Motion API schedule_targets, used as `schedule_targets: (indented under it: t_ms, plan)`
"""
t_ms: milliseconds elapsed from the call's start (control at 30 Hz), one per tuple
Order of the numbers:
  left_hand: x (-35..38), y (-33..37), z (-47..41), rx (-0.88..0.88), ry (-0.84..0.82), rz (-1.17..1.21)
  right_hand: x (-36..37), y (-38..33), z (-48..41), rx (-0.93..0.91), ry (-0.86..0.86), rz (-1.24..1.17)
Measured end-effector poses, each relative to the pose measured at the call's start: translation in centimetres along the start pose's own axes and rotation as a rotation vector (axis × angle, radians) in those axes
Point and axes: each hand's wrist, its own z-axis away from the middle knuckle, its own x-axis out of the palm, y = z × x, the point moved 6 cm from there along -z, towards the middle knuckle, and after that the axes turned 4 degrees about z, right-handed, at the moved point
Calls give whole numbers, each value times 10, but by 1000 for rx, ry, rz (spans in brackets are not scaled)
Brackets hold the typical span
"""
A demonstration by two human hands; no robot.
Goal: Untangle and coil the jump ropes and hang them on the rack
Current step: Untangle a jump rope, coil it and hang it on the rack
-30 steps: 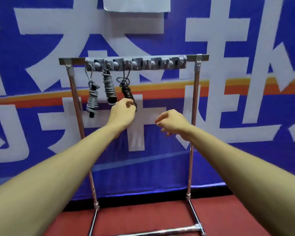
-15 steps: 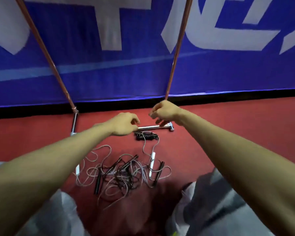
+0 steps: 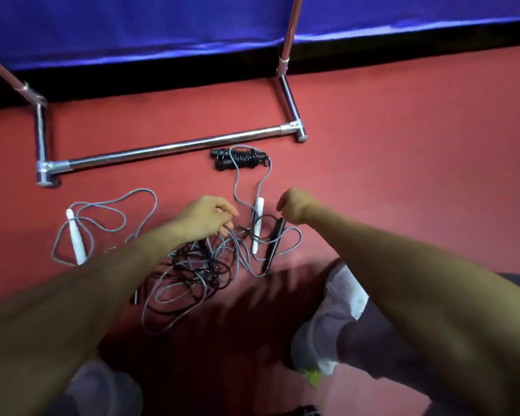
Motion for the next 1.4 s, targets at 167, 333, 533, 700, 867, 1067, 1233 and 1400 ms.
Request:
schedule_targets:
  t_ms: [167,333,533,700,867,1067,1233,1400]
  plan:
    - [20,-18,-26,-54,-36,103,44,21,-38,-117,13,78]
    - [31,-28,-37,-89,-63,148,84,44,-62,31,-15,-13]
    - [35,-14,-36,-79,-76,125,81,39,-59,8,-6,-12]
    - [28,2,-21,-55,-77,74,66,45,-48,97,51,7]
    - [13,13,-3,-48,-60,40,21,34,-19,8,110,54]
    - [-21,63,44,68,-18,-3,-55,-1,35,-82,192,154]
    - [-72,111,98,190,120,5,-133,-47,95,-155,395,72]
    - [-123,137,146,283,293,37,-193,-92,158,-271,585,-237]
